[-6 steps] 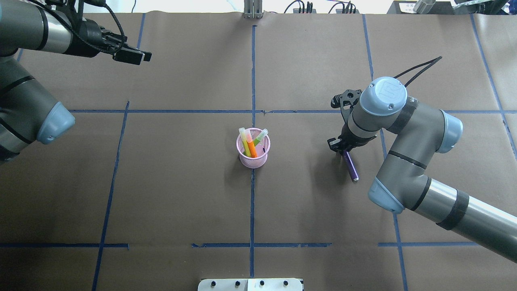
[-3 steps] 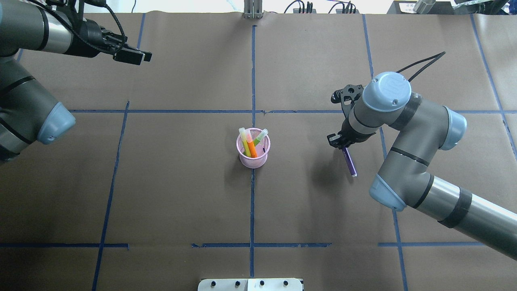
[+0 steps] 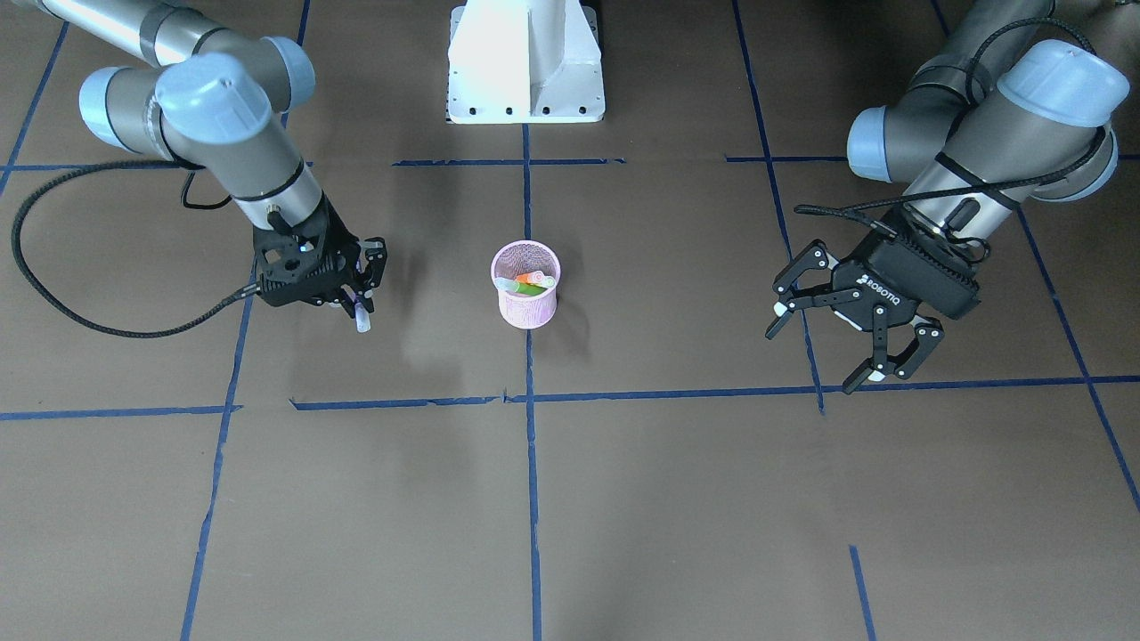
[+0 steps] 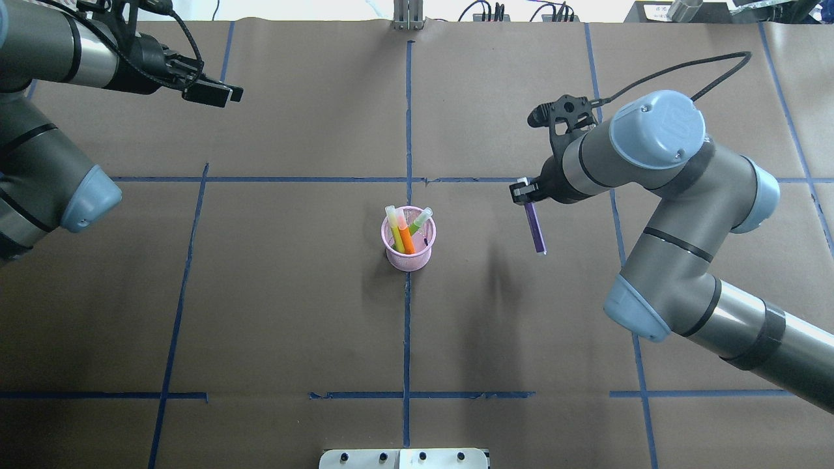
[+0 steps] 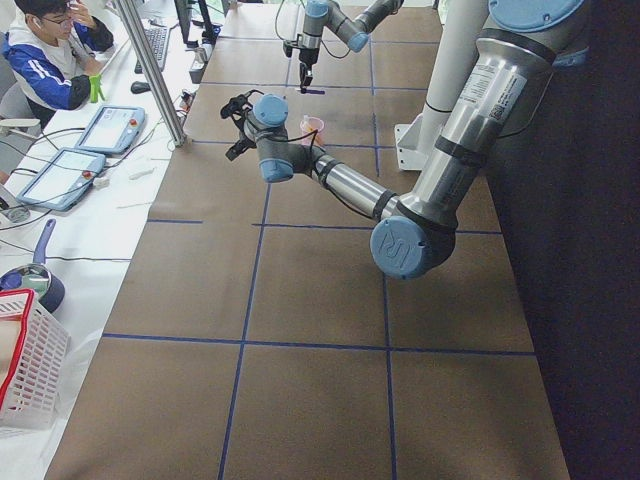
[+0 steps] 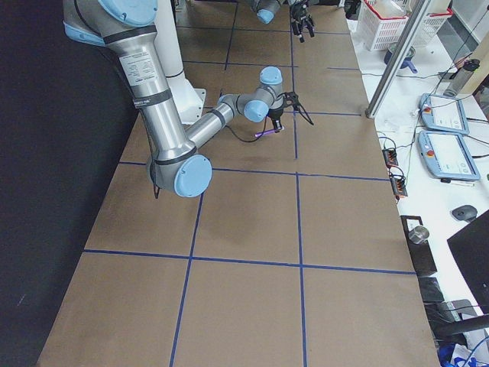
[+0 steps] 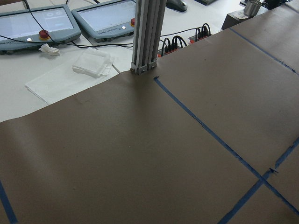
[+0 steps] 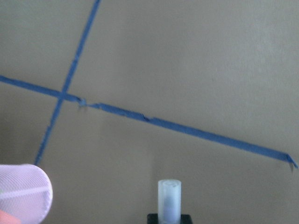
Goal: Collect pens into pen holder
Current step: 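Lift the purple pen with the right gripper and carry it over the holder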
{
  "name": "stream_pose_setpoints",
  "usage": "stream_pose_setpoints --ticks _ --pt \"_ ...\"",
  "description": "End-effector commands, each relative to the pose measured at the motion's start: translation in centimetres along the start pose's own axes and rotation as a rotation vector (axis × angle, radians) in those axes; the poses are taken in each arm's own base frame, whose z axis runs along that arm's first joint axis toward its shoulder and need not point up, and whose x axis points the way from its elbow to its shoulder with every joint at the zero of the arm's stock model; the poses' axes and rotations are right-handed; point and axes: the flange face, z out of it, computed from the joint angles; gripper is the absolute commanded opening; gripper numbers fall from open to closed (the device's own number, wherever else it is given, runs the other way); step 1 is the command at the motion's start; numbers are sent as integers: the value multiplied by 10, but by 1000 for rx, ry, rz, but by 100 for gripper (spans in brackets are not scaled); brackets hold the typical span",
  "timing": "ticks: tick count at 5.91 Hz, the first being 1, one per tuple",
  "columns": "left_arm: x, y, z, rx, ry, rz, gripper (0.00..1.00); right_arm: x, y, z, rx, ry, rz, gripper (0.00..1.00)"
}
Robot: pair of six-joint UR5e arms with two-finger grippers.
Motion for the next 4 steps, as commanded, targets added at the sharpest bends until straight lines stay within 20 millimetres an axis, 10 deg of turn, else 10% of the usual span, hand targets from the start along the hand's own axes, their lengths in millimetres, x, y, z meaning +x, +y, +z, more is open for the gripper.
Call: stream_pose_setpoints --ticks 1,4 --pt "-5 7 1 -13 -7 -7 100 -59 1 -48 288 5 -17 0" --pt "-15 18 9 -38 -18 -21 100 -132 47 -46 607 -123 66 0"
